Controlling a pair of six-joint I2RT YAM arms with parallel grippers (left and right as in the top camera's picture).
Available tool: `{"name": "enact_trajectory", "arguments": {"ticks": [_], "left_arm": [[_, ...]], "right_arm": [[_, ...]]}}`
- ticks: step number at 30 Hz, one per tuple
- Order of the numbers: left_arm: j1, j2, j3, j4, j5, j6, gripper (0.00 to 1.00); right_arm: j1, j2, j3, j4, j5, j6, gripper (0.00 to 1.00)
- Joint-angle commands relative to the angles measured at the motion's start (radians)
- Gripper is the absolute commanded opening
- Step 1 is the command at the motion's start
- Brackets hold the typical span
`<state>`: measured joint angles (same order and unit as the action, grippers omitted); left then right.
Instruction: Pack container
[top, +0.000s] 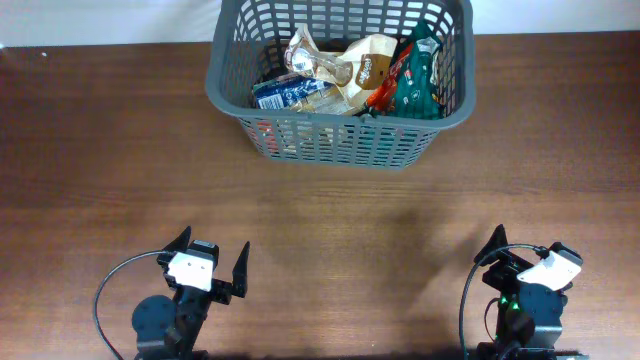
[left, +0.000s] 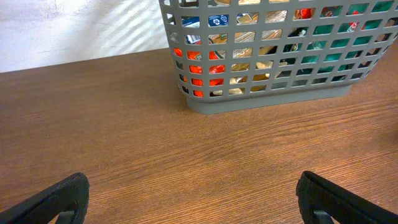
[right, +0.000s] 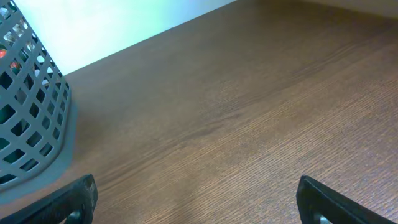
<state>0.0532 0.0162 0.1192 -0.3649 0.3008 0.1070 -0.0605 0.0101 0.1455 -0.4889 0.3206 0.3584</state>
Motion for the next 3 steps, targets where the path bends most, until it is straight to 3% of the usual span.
{"name": "enact_trajectory", "arguments": {"ticks": [1,3], "left_arm": [[0.001,-0.011,-0.008,0.005,0.014,-0.009,0.99],[0.001,-0.011,-0.008,0.005,0.014,-0.009,0.99]], "right_arm": [[0.008,-0.006,-0.007,-0.001,0.005,-0.007,0.99],[0.008,-0.006,-0.007,-0.001,0.005,-0.006,0.99]]}}
